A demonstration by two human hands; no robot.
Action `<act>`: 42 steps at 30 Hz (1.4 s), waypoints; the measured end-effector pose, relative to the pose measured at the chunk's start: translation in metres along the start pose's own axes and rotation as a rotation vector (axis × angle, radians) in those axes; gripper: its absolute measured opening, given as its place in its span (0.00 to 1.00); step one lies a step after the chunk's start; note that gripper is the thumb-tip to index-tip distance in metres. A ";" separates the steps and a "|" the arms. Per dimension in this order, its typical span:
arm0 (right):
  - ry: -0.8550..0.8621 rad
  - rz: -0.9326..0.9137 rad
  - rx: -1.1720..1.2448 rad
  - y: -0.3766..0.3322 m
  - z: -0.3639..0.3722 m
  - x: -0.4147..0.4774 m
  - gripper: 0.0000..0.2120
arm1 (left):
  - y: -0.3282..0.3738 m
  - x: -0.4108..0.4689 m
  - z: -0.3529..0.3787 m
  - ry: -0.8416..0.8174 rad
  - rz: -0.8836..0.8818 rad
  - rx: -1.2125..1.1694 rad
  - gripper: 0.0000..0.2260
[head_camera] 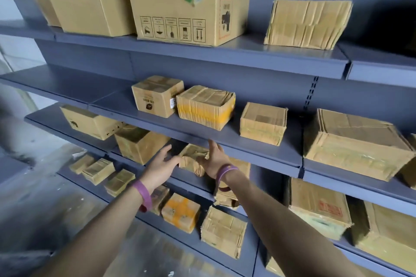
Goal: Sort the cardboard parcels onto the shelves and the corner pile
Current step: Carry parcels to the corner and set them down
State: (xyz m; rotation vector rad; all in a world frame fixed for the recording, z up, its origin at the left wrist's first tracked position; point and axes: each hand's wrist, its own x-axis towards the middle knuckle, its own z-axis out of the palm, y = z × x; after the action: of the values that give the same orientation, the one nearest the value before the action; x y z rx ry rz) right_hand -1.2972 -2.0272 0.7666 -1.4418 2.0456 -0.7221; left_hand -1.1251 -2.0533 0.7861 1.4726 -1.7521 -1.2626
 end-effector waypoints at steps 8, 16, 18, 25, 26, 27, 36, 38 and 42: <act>-0.052 0.012 -0.032 -0.061 0.065 0.074 0.35 | -0.032 0.078 -0.068 0.012 -0.023 -0.009 0.24; -0.072 0.061 -0.011 -0.132 0.148 0.135 0.36 | -0.085 0.156 -0.165 -0.074 -0.042 -0.001 0.25; -0.063 0.080 0.010 -0.153 0.173 0.146 0.37 | -0.096 0.174 -0.193 -0.107 -0.030 -0.004 0.26; -0.046 0.124 0.045 -0.221 0.249 0.182 0.32 | -0.139 0.232 -0.270 -0.158 -0.031 0.045 0.23; -0.053 0.138 0.047 -0.228 0.257 0.189 0.33 | -0.144 0.241 -0.278 -0.161 -0.036 0.047 0.23; -0.056 0.149 0.050 -0.235 0.265 0.195 0.33 | -0.148 0.248 -0.286 -0.166 -0.037 0.051 0.23; -0.139 0.158 0.058 -0.275 0.333 0.270 0.34 | -0.200 0.335 -0.346 -0.172 -0.097 0.097 0.24; -0.167 0.167 0.072 -0.281 0.349 0.290 0.33 | -0.212 0.354 -0.360 -0.144 -0.129 0.106 0.23; -0.226 0.180 0.068 -0.293 0.378 0.328 0.34 | -0.234 0.391 -0.389 -0.114 -0.170 0.143 0.21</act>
State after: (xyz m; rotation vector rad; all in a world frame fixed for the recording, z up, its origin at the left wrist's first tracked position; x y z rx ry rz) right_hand -0.9372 -2.4686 0.6592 -1.2229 1.9269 -0.5236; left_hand -0.7949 -2.5421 0.6789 1.6920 -1.8567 -1.3534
